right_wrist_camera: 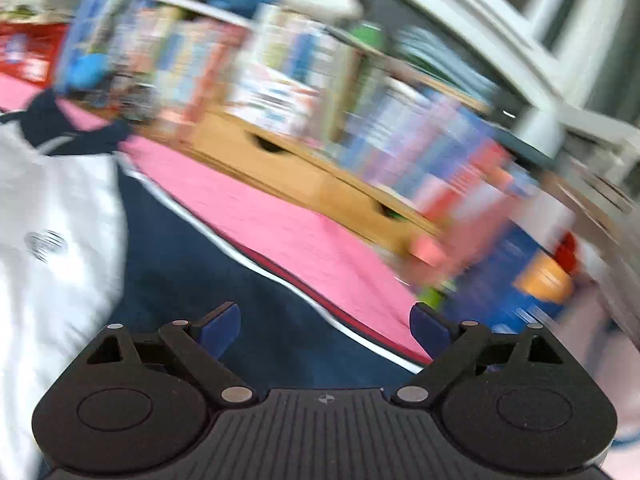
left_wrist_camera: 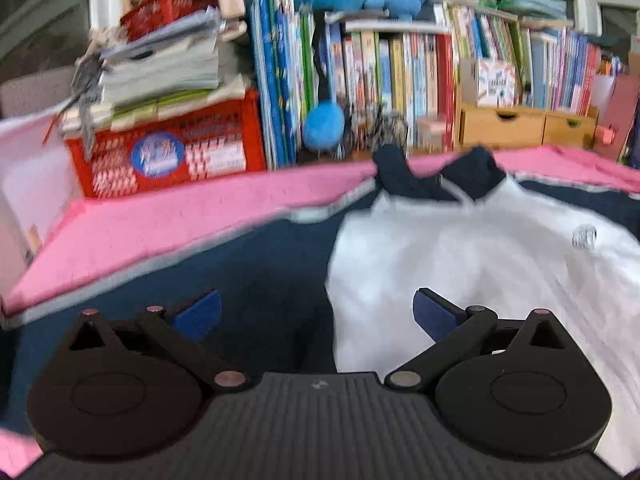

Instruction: Fold clothes

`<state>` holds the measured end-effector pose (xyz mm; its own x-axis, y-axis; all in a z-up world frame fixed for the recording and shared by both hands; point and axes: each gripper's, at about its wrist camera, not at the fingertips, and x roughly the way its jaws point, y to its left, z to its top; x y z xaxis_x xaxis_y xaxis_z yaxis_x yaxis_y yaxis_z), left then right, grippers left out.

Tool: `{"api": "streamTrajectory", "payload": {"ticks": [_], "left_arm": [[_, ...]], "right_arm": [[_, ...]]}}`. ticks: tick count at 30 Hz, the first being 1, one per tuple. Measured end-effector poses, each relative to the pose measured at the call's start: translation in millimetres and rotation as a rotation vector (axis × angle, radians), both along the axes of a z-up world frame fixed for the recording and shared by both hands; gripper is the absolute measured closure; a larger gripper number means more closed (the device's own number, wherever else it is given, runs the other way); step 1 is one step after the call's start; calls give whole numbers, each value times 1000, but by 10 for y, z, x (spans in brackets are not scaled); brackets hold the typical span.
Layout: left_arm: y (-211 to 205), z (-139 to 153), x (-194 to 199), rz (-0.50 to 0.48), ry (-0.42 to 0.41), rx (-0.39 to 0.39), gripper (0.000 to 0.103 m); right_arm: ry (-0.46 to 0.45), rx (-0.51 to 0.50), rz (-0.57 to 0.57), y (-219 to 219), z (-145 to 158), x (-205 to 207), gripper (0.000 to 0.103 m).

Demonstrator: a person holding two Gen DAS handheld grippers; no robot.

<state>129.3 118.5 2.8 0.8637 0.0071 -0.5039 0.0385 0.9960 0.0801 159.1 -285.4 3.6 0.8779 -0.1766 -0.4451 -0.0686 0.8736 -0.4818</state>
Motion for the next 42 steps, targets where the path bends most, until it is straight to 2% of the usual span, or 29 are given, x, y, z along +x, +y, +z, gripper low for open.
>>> {"api": "streamTrajectory", "payload": {"ticks": [4, 8, 10, 12, 16, 19, 22, 24, 25, 27, 28, 29, 30, 32, 34, 36, 40, 42], "left_arm": [[146, 123, 267, -27, -52, 39, 0], [499, 32, 771, -64, 37, -43, 0], [595, -73, 928, -78, 65, -59, 0], [620, -175, 1059, -129, 79, -63, 0], [549, -273, 1220, -240, 82, -77, 0], [458, -373, 1383, -339, 163, -58, 0], [357, -522, 1493, -398, 236, 3, 0], [360, -570, 1522, -390, 233, -31, 0], [344, -579, 1520, -376, 225, -31, 0], [313, -584, 1468, -340, 212, -41, 6], [291, -550, 1429, -331, 201, -42, 19], [270, -511, 1368, -323, 188, -42, 37], [249, -482, 1320, -312, 183, -49, 45], [216, -438, 1250, -262, 169, -55, 85], [225, -403, 1236, -196, 156, -71, 94], [255, -340, 1242, -148, 149, -121, 96], [157, -198, 1363, -137, 98, -78, 97], [116, -178, 1483, -133, 85, -68, 97]], "right_arm": [[47, 123, 135, 310, 53, 497, 5], [108, 264, 187, 476, -4, 936, 2], [146, 341, 206, 550, -81, 1131, 2], [164, 376, 214, 676, -185, 1300, 1], [190, 387, 275, 916, -370, 1556, 1], [219, 357, 338, 1077, -462, 1710, 1], [259, 331, 392, 1189, -543, 1842, 1], [281, 345, 404, 1198, -582, 1897, 2], [288, 358, 408, 1193, -597, 1916, 4], [321, 423, 414, 1145, -587, 1921, 25], [336, 460, 420, 1121, -573, 1913, 42], [319, 436, 410, 1135, -551, 1858, 60], [320, 417, 414, 1160, -535, 1805, 67], [322, 379, 423, 1212, -502, 1700, 86], [300, 321, 408, 1284, -490, 1591, 92], [257, 254, 382, 1378, -466, 1500, 94], [117, 86, 322, 1587, -415, 1407, 97], [85, 55, 285, 1609, -394, 1478, 97]]}}
